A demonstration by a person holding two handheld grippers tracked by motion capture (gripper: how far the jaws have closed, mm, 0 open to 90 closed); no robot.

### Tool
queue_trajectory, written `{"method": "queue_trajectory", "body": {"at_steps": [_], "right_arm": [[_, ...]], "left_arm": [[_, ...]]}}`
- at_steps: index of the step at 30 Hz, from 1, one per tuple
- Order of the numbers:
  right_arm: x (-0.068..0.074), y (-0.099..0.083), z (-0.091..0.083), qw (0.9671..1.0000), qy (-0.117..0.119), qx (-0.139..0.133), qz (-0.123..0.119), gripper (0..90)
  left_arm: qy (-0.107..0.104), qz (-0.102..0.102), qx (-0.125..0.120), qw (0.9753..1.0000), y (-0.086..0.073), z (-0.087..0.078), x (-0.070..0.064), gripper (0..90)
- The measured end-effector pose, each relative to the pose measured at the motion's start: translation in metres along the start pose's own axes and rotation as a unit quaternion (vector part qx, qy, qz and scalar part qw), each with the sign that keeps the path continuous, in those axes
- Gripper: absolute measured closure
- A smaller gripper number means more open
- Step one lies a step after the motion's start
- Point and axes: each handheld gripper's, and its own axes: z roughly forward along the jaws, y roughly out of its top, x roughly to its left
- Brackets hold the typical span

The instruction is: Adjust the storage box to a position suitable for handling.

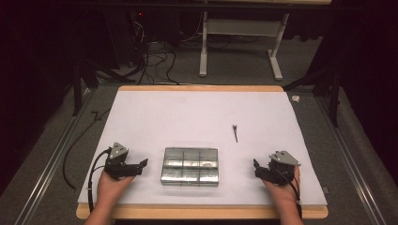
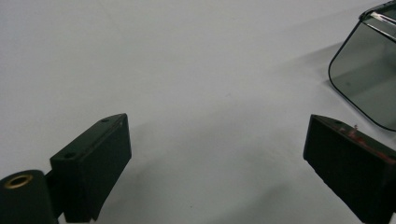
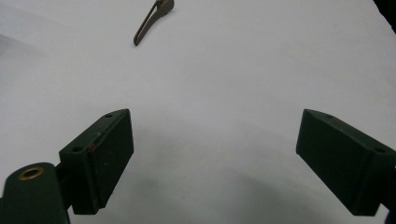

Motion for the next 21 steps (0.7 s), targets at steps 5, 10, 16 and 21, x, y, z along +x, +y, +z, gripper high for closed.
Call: {"method": "queue_trajectory", "body": {"at_steps": [5,10,16,21], "right_arm": [[-0.003,0.001,0.001,0.9998,0.009,0.006,0.016,12.0],[-0.005,0.001,0.001,0.9996,0.018,0.008,0.021,14.7],[-0.003,0.002,-0.001,0.9992,0.027,-0.004,0.030,15.2],[0.003,0.006,-0.001,0.9982,0.047,-0.020,0.031,14.3]], "left_arm": [[-0.010,-0.006,-0.020,0.9997,-0.001,-0.004,0.002,14.4],[-0.010,0.003,-0.029,0.9995,-0.001,-0.005,0.000,18.6],[-0.005,0.009,-0.031,0.9995,0.001,-0.003,-0.003,23.5],[-0.002,0.034,-0.022,0.9992,0.004,0.003,-0.012,23.2]]}}
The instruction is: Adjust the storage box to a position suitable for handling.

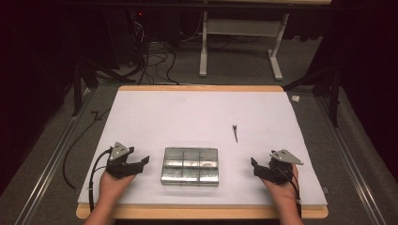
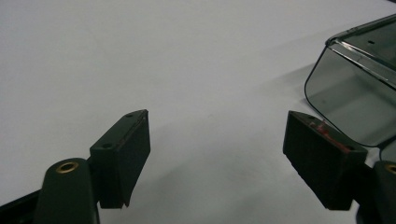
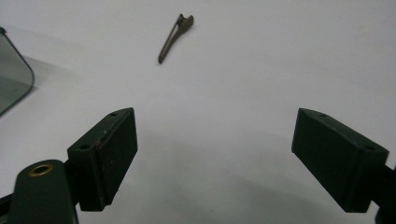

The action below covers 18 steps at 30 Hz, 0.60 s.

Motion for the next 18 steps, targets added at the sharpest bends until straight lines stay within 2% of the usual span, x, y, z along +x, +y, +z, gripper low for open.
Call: {"method": "queue_trajectory", "body": {"at_steps": [2,4,8,12,18], "right_arm": [[0.004,0.001,0.002,1.0000,0.007,-0.001,0.002,13.9],[0.008,0.002,0.004,0.9999,0.012,-0.001,-0.003,13.6],[0.016,0.005,0.010,0.9998,0.019,0.001,-0.010,13.5],[0.023,0.010,0.015,0.9997,0.019,0.000,-0.018,13.8],[0.029,0.016,0.022,0.9996,0.021,0.005,-0.017,14.1]], "left_arm": [[0.006,0.009,0.012,0.9999,0.000,0.003,-0.003,22.7],[0.005,0.008,0.014,0.9999,0.001,0.003,-0.003,22.7],[-0.010,0.008,0.012,0.9998,0.000,0.003,-0.002,22.6],[-0.011,0.011,0.002,0.9999,-0.001,0.001,-0.002,24.0],[-0.018,0.012,0.004,0.9998,-0.001,0.001,-0.001,24.6]]}}
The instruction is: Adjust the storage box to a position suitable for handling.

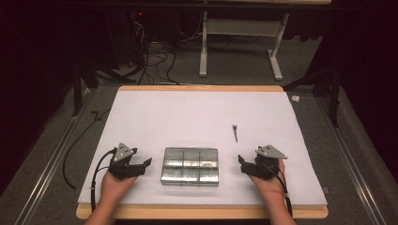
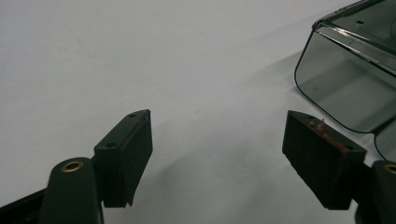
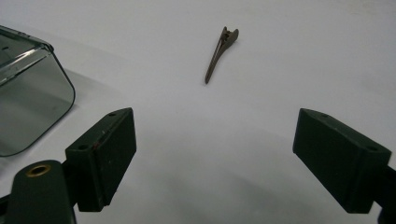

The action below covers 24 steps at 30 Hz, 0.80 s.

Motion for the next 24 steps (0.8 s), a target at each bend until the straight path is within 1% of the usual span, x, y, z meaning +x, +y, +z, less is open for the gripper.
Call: {"method": "queue_trajectory", "body": {"at_steps": [1,7,10,15,17,22,24], "right_arm": [[0.001,0.001,0.001,1.0000,0.001,0.000,-0.001,14.1],[0.006,0.007,0.011,0.9997,0.005,0.014,-0.017,15.1],[0.007,0.011,0.016,0.9996,0.007,0.023,-0.016,16.2],[0.007,0.017,0.025,0.9996,0.008,0.027,-0.005,16.7],[0.007,0.020,0.028,0.9995,0.009,0.028,-0.006,17.2],[0.009,0.029,0.034,0.9995,0.003,0.028,-0.013,19.2],[0.009,0.032,0.037,0.9995,0.003,0.030,-0.012,20.1]], "left_arm": [[-0.001,-0.003,-0.002,1.0000,0.000,0.000,0.000,24.6],[-0.004,-0.005,-0.008,0.9999,-0.001,-0.001,0.001,24.6],[-0.003,-0.006,-0.010,0.9999,-0.001,-0.001,0.001,24.6],[-0.003,-0.006,-0.011,0.9999,-0.001,-0.001,0.001,24.7],[-0.003,-0.005,-0.011,0.9999,-0.001,-0.001,0.001,24.7],[-0.003,-0.003,-0.008,1.0000,-0.001,-0.002,0.001,24.7],[-0.003,-0.002,-0.009,1.0000,-0.001,-0.002,0.001,24.7]]}}
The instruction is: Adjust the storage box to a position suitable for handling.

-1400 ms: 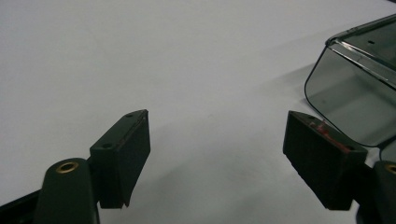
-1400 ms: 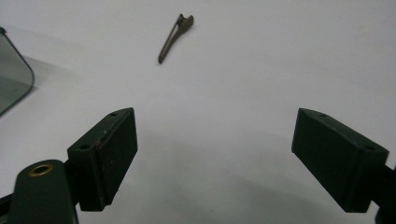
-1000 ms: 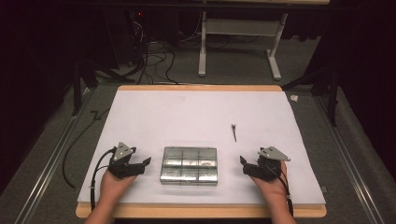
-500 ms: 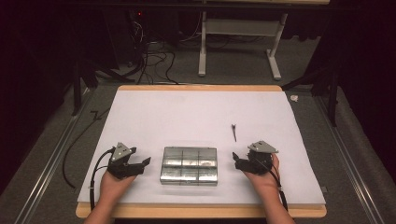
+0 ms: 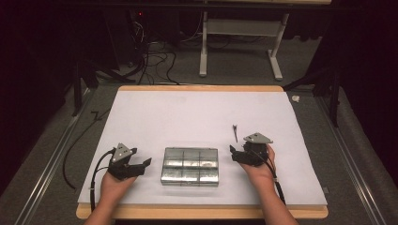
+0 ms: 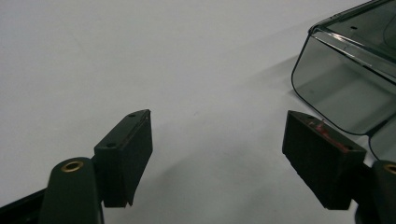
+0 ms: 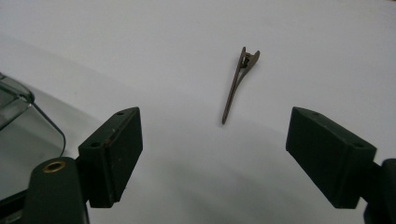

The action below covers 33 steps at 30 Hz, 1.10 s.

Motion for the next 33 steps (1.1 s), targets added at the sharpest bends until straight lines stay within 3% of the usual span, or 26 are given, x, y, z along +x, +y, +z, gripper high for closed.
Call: {"method": "queue_trajectory", "body": {"at_steps": [17,27,33], "right_arm": [[0.001,0.022,0.029,0.9996,-0.020,0.022,0.003,32.9],[-0.006,0.034,0.045,0.9985,-0.027,0.040,0.026,37.3],[-0.007,0.039,0.050,0.9980,-0.033,0.047,0.026,40.3]], "left_arm": [[-0.001,0.001,0.001,1.0000,0.000,0.000,0.000,24.7],[-0.002,0.002,0.003,1.0000,0.000,0.001,0.000,24.7],[-0.002,0.002,0.003,1.0000,0.000,0.001,0.000,24.7]]}}
